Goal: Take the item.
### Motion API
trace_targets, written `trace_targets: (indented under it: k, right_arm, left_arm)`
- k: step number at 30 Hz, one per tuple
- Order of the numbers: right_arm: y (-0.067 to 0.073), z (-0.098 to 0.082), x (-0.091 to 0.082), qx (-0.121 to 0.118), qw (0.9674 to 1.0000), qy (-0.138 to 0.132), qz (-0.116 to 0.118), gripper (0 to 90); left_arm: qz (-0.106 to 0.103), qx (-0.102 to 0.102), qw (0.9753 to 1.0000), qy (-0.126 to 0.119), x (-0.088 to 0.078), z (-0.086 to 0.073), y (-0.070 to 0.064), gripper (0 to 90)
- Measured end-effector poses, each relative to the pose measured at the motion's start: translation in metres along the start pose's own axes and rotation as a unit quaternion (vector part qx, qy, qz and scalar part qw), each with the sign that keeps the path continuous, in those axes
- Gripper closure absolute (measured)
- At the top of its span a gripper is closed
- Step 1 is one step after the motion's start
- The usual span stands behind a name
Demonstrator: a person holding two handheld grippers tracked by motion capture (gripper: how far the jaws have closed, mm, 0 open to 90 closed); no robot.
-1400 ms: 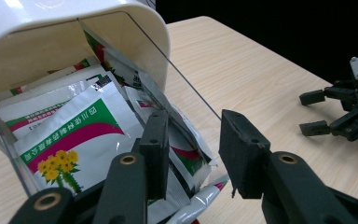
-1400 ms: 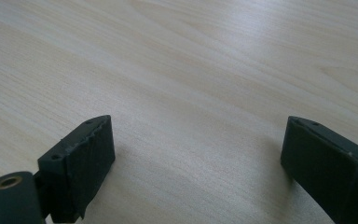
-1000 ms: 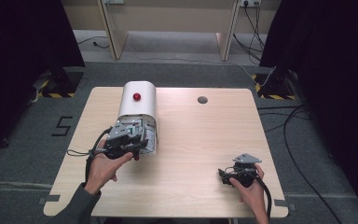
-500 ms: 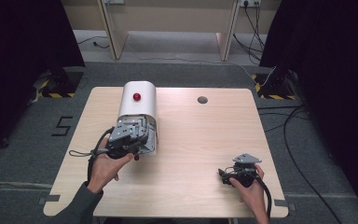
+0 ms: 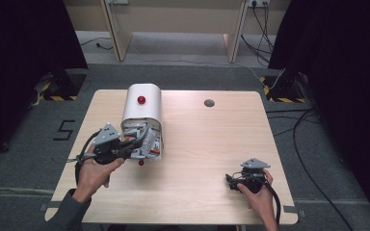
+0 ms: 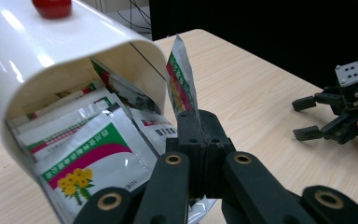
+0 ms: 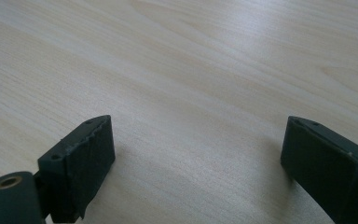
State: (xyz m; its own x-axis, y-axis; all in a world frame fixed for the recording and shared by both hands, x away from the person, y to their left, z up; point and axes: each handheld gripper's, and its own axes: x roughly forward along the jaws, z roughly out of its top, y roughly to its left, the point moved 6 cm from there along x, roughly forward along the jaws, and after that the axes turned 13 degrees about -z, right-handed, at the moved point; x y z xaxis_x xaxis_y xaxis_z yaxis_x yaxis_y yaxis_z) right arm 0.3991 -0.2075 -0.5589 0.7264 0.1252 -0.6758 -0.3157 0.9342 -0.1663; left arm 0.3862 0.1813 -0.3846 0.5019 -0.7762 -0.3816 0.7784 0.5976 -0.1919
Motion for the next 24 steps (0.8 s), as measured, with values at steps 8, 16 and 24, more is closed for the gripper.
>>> trace_targets:
  k: [8,16,24]
  right_arm:
    - [0.000,0.000,0.000,0.000,1.0000,0.000,0.000,10.6]
    - [0.000,0.000,0.000,0.000,1.0000,0.001,0.000,10.6]
    - [0.000,0.000,0.000,0.000,1.0000,0.001,0.000,10.6]
  left_arm:
    - [-0.010,0.001,0.9998,-0.016,-0.022,0.014,-0.003,89.0]
    - [-0.001,0.002,0.9996,-0.028,-0.051,0.021,0.003,89.0]
    - [0.014,-0.001,0.9993,-0.036,-0.074,0.019,0.012,89.0]
